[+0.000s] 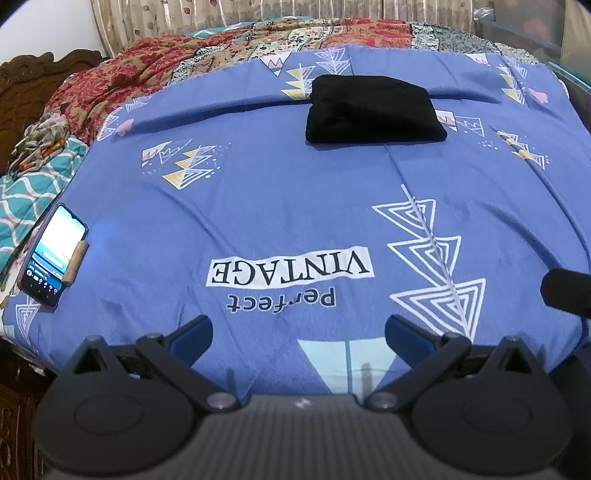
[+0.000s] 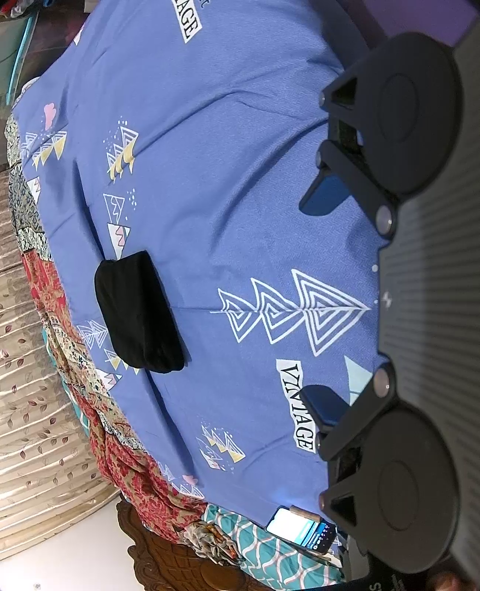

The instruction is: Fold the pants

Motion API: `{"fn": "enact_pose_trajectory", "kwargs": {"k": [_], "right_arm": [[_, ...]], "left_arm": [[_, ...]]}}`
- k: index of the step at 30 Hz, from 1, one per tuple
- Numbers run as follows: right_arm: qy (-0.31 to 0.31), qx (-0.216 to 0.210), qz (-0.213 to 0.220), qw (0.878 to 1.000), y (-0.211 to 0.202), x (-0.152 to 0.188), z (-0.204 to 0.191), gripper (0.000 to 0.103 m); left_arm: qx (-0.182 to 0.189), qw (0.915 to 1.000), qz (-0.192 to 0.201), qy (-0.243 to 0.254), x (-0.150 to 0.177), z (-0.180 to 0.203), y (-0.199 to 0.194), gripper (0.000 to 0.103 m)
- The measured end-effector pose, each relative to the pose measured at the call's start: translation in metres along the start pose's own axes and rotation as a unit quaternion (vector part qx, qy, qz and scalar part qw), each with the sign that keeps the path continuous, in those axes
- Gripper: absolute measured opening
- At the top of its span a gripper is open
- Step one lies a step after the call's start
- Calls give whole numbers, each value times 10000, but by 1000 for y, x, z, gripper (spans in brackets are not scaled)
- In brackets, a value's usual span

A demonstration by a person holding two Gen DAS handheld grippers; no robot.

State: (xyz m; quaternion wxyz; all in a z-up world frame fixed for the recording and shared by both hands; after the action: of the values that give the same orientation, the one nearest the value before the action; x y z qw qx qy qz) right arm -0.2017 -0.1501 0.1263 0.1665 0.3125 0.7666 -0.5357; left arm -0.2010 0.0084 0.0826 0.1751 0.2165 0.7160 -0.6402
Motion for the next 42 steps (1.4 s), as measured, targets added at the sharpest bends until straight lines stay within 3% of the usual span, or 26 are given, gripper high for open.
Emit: {"fn": "enact_pose_trajectory", "kwargs": {"k": [34,42], "right_arm": [[44,-25,-30,10000,0,2,2,100],[41,-19,-22,10000,0,2,2,100]], "left_arm": [[152,9996,-244,-8,5,4,8,103],[342,9990,-289,-45,6,4,8,103]]}}
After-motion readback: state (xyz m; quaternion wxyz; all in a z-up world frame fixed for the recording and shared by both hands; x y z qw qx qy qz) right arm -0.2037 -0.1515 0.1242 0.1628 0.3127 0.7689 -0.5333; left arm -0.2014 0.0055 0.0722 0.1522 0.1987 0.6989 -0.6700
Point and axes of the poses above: each gripper's, at about its wrist camera, not at the fingertips, and y roughly the way its jaws point, z to its right, x to its underside, the point moved 1 cm from there along y, roughly the way its jaws point, and after that the axes turned 5 degrees about -z, right-handed, at the moved point
